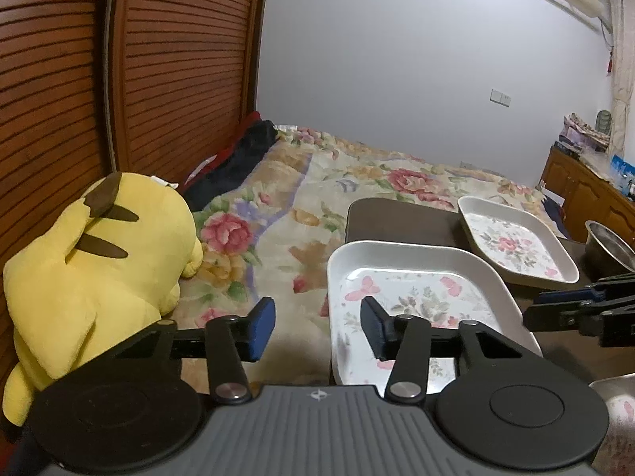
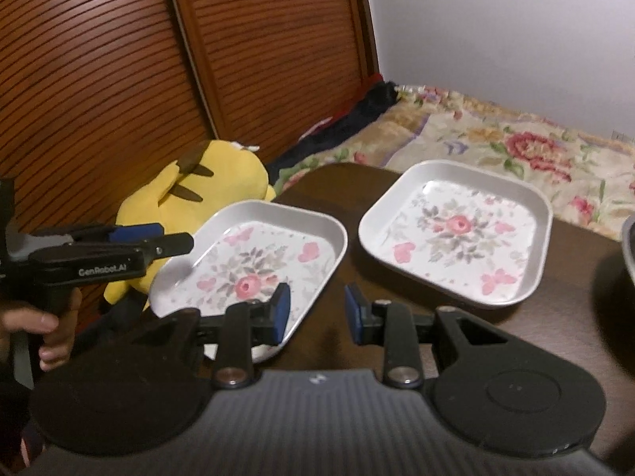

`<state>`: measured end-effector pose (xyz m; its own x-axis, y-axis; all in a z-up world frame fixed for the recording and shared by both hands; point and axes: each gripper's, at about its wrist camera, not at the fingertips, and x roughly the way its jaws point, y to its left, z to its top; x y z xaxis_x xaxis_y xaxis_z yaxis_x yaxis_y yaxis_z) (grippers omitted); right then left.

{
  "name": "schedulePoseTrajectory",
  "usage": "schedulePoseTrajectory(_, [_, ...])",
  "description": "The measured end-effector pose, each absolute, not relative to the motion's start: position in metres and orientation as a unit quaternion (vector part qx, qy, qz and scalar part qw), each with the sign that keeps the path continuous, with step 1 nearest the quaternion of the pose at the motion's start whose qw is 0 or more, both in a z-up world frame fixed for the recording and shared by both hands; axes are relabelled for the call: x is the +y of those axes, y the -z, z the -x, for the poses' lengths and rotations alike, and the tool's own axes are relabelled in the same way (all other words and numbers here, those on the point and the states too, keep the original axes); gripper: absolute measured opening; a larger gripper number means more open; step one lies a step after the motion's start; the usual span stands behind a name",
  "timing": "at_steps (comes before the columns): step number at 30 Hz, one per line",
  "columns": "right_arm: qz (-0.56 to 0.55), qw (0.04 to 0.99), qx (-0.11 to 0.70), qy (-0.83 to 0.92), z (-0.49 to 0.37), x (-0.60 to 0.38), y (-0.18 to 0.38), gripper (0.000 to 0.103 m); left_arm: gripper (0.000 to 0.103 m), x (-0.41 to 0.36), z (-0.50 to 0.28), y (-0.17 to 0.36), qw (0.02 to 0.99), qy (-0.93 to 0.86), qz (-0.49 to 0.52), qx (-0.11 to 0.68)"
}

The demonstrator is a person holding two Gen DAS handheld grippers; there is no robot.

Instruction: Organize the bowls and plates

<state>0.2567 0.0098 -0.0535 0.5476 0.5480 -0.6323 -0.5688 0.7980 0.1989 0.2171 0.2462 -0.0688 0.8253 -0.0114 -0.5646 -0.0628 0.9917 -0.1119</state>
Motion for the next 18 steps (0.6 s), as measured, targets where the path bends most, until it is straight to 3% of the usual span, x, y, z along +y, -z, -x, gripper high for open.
schedulePoseTrajectory(5, [0.010, 0.871, 0.373, -0.318, -0.264, 0.017, 0.063, 0.031, 0.036, 0.246, -0.219, 0.074, 0.951, -0.008, 0.064, 0.302])
schedulePoseTrajectory(11, [0.019, 0.868, 0.380, -0.319, -0.266, 0.024, 0.067, 0.031, 0.034, 0.245, -0.220, 0.078, 0.950, -0.005, 0.066, 0.306])
schedulePoseTrajectory(18, [0.028, 0.865, 0.383, -0.323, -0.266, 0.029, 0.070, 0.028, 0.015, 0.245, -0.220, 0.080, 0.947, 0.003, 0.074, 0.314])
